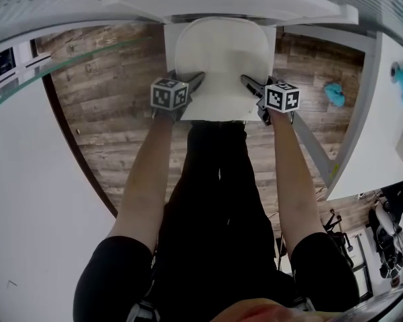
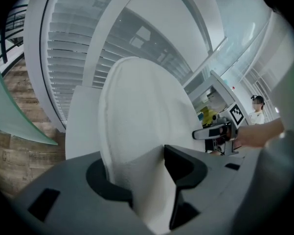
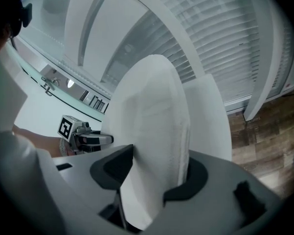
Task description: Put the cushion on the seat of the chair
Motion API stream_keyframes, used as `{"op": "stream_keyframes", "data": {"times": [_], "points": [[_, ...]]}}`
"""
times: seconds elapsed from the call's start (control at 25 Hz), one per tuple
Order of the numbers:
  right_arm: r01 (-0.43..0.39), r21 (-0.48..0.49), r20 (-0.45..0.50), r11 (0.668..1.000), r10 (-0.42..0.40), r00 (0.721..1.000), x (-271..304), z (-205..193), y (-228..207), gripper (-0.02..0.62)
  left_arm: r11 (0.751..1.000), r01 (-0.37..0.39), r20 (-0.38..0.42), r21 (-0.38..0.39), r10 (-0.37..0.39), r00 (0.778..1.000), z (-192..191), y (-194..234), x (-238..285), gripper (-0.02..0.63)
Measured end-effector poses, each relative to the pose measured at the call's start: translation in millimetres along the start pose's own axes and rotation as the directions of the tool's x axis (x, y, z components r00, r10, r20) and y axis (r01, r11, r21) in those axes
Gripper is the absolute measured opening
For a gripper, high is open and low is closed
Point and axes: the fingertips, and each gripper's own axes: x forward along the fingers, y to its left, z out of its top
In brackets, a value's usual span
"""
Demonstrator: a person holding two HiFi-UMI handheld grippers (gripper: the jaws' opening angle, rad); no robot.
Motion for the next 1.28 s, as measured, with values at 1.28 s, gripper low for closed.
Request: {"op": "stream_keyframes", "data": {"times": [1.28], "points": [[0.254,-0.128,0.013,0.959,-0.254,0.967,-29,13,25,0.296,0.962,-0.271,-0.003,-0.038,0.271,0.963,9,1,-47,0.336]]}}
